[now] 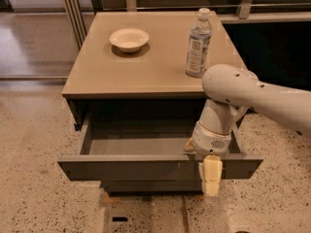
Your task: Open top drawer
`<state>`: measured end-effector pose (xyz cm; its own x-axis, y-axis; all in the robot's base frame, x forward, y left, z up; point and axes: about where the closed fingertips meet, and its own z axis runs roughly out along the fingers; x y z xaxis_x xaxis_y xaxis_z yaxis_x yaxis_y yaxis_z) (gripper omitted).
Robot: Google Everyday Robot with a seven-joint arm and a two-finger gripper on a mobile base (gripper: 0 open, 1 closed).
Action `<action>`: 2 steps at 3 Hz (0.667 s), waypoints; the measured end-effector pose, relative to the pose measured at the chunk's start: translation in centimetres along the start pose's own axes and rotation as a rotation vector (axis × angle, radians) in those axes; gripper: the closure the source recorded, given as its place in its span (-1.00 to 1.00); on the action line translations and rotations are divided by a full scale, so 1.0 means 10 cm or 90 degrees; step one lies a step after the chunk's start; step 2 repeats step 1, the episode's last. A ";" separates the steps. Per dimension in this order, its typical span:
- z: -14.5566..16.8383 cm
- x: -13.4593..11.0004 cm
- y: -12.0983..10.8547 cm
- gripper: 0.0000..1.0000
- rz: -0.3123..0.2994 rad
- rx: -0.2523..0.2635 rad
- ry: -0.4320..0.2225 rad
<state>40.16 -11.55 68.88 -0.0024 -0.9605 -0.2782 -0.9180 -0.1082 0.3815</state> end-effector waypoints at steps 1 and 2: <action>0.00 0.00 0.00 -1.00 0.000 0.000 0.000; 0.00 0.00 0.00 -1.00 0.000 0.000 0.000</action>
Offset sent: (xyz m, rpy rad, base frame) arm 0.0000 0.0000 0.0000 0.0000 0.0000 0.0000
